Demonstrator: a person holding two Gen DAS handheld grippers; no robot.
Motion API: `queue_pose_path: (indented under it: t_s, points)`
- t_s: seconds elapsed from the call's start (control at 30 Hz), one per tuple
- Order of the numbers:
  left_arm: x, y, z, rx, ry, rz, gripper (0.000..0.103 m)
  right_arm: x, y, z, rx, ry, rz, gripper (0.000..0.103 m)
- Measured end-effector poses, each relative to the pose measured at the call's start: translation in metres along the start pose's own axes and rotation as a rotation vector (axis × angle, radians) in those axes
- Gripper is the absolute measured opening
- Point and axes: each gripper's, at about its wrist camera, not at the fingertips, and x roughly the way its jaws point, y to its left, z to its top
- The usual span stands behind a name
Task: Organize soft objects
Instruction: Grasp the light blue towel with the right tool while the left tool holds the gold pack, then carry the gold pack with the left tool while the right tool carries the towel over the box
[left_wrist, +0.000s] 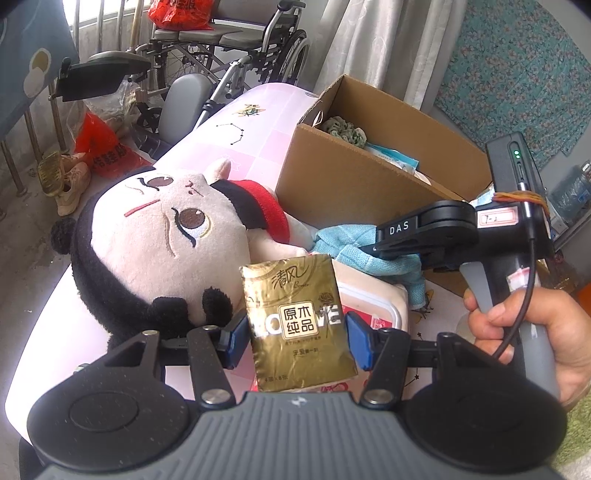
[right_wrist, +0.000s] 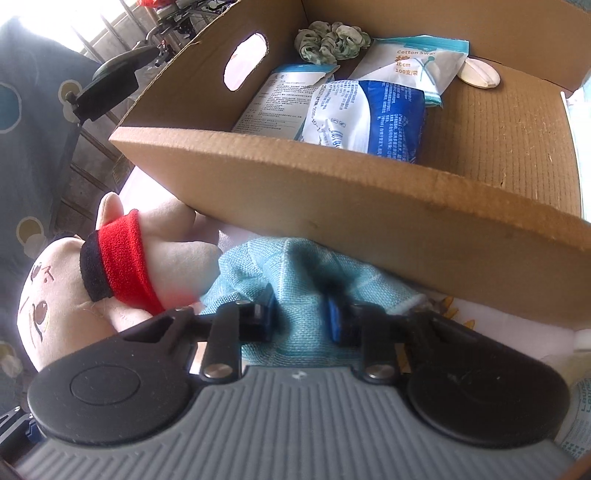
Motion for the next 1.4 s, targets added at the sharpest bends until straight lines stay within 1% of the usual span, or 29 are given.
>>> queue_pose_path:
  t_s: [0.1,0.23,0.57,0.77,1.0,1.17,1.3,1.4]
  points:
    - [0.001,-0.001,0.000,0.000,-0.005,0.002,0.056,-0.009,-0.007,-0.003,0.039,-0.021,0.036,0.017]
    - [0.001,-0.003,0.002,0.008,-0.012,0.007,0.056,-0.028,-0.015,-0.011,0.075,-0.060,0.063,0.015]
    - [-0.007,-0.012,0.003,0.034,-0.036,0.020,0.056,-0.094,-0.037,-0.037,0.119,-0.174,0.099,0.014]
    - [-0.020,-0.019,0.002,0.053,-0.061,0.020,0.056,-0.134,-0.045,-0.045,0.129,-0.239,0.113,0.014]
    - [-0.036,-0.033,0.001,0.083,-0.093,0.014,0.056,-0.176,-0.046,-0.047,0.122,-0.308,0.135,0.014]
    - [-0.046,-0.043,0.008,0.096,-0.118,0.000,0.056,-0.199,-0.043,-0.046,0.108,-0.350,0.150,0.014]
    - [-0.054,-0.054,0.022,0.115,-0.154,-0.022,0.056,-0.217,-0.045,-0.036,0.103,-0.381,0.158,0.014]
    - [-0.057,-0.069,0.043,0.131,-0.183,-0.061,0.056,-0.230,-0.052,-0.021,0.114,-0.401,0.170,0.014]
